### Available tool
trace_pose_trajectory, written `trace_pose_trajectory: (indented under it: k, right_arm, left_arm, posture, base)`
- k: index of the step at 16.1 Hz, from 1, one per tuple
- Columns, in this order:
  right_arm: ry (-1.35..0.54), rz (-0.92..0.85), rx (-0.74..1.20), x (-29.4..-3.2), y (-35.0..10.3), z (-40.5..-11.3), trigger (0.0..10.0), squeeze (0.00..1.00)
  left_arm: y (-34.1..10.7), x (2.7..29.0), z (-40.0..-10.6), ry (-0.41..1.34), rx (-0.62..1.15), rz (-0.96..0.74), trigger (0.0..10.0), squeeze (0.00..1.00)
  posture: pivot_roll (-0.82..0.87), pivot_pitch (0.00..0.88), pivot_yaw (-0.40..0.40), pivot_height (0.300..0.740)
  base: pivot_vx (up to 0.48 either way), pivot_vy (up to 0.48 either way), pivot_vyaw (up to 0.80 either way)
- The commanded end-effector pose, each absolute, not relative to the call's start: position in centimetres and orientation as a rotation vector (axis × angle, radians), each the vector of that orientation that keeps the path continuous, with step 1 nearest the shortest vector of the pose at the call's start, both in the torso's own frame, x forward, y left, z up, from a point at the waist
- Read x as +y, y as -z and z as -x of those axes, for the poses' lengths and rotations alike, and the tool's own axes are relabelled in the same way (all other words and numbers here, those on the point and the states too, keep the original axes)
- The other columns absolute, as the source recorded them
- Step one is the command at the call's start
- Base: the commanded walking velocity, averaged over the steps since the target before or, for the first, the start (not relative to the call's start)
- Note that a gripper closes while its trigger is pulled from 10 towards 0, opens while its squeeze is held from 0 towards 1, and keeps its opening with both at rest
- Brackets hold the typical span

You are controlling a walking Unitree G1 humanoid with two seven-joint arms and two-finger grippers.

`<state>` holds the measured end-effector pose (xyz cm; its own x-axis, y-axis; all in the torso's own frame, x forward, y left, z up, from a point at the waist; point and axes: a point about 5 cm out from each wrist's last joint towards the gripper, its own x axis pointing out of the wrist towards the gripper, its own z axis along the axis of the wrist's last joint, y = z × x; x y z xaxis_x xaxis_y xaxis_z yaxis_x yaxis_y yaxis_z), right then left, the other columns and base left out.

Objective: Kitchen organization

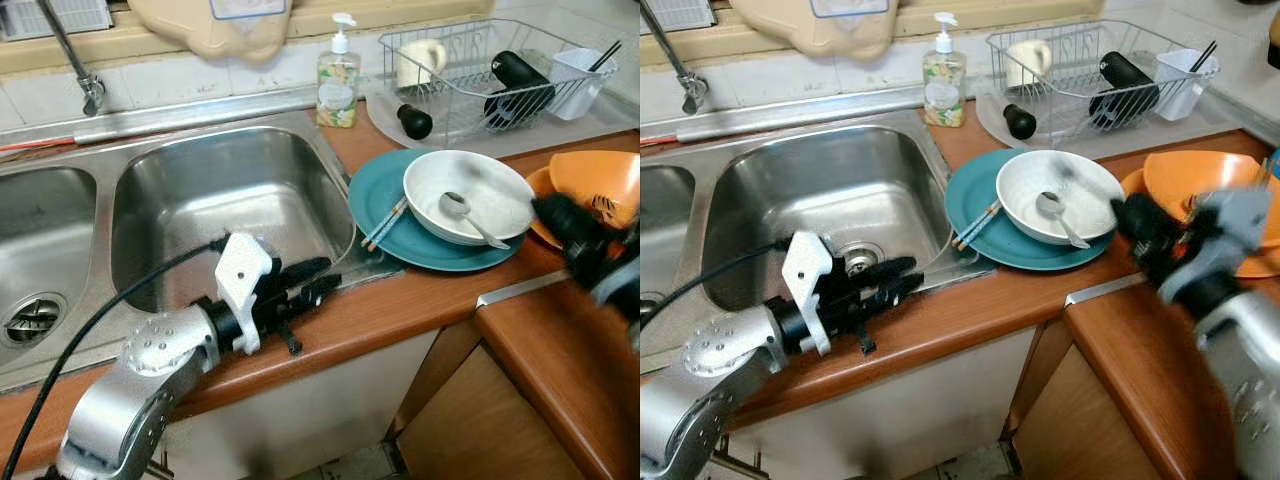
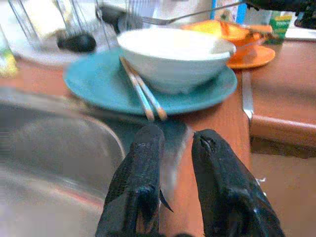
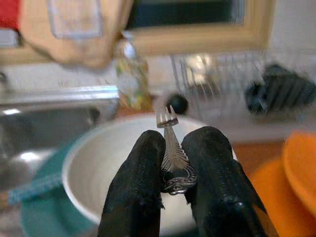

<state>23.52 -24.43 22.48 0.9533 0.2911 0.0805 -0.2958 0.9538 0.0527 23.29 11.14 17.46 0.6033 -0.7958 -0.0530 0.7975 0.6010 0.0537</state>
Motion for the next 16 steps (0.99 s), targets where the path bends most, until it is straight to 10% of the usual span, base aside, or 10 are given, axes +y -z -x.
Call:
trace_pose_trajectory:
  k: [1, 12, 14, 16]
  right_arm:
    - [-0.342, -0.058, -0.091, -23.6, -23.3, -23.5, 0.0, 0.0]
    - [-0.629, 0.036, -0.062, -15.3, -24.7, -25.5, 0.0, 0.0]
    - [-0.656, 0.033, -0.057, -14.4, -24.8, -25.6, 0.0, 0.0]
    - [-0.673, 0.031, -0.055, -13.6, -24.8, -25.8, 0.0, 0.0]
  left_arm:
    - [-17.9, 11.2, -23.8, 0.897, -0.004, -0.114, 10.0, 0.0]
    - [-21.2, 11.1, -28.6, 0.692, -0.313, -0.64, 10.0, 0.0]
    - [-21.1, 10.8, -29.0, 0.69, -0.347, -0.711, 4.8, 0.0]
    - [-20.7, 10.4, -29.3, 0.713, -0.362, -0.766, 4.1, 0.0]
  posture:
    - [-0.13, 0.0, 0.027, 0.74]
    - [-0.11, 0.0, 0.01, 0.74]
    - [-0.11, 0.0, 0.01, 0.74]
    - [-0.1, 0.0, 0.007, 0.74]
  base:
    - [0.0, 0.0, 0.0]
    - [0.0, 0.0, 0.0]
    - [0.0, 0.0, 0.0]
    - [0.0, 0.0, 0.0]
